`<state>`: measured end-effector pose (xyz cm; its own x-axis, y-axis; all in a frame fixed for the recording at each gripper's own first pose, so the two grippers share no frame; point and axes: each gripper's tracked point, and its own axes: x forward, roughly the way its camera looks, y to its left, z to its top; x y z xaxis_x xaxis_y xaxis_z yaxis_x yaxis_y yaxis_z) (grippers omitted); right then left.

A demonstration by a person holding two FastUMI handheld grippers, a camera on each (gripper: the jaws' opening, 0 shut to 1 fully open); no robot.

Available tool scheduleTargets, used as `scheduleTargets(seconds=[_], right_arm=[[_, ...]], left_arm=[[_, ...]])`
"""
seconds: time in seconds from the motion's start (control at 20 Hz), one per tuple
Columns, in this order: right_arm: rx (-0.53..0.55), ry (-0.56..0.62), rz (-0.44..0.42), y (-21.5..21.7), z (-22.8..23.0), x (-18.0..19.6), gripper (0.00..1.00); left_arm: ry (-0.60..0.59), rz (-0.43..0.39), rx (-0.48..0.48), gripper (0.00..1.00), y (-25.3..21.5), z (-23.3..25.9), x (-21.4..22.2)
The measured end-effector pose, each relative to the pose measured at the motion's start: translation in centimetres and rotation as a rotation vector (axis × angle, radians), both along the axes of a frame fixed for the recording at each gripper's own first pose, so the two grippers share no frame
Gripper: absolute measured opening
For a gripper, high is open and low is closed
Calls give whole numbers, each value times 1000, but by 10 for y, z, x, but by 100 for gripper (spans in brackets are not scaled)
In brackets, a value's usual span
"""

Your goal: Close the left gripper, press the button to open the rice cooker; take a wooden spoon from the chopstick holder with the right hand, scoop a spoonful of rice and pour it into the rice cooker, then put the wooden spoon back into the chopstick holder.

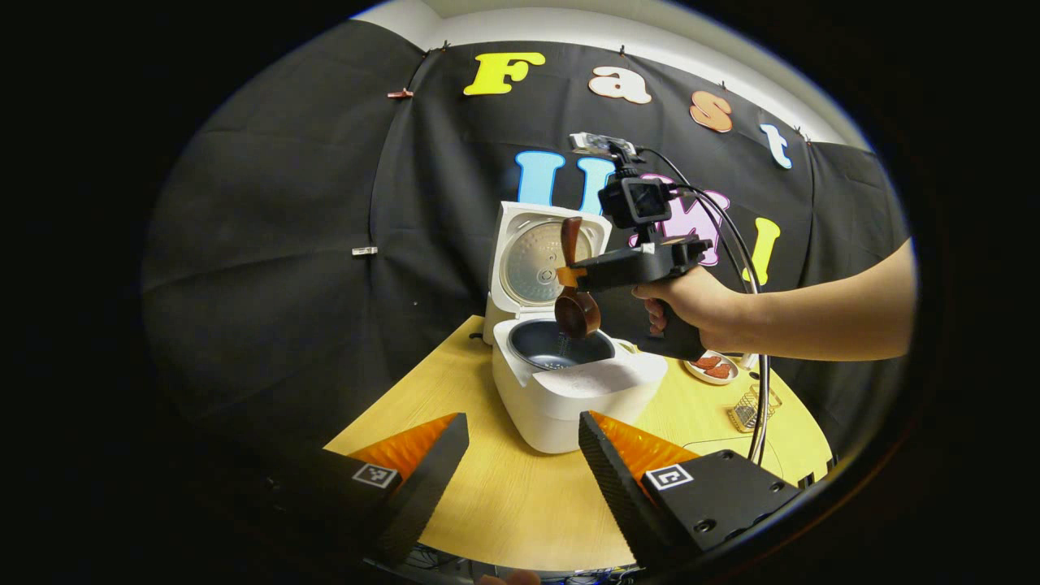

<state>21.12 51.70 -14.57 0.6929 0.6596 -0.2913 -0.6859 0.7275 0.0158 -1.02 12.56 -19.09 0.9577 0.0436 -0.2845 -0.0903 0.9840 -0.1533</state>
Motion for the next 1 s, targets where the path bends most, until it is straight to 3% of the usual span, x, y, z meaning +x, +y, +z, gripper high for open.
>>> scheduleTargets(seconds=[0.2, 0.6, 0.65, 0.75, 1.0], right_arm=[[224, 239, -113, -18, 3, 10, 10], [660, 406, -224, -94, 62, 11, 10], [722, 417, -238, -109, 73, 10, 13], [790, 406, -272, -148, 91, 10, 9], [822, 325, -347, -251, 111, 0, 9]], left_arm=[[-8, -2, 3, 95, -4, 5, 1], [-23, -25, 30, 95, -20, 18, 6], [-27, -32, 33, 95, -23, 19, 7], [-31, -48, 43, 95, -33, 23, 9], [-51, -70, 24, 95, -57, 32, 15]])
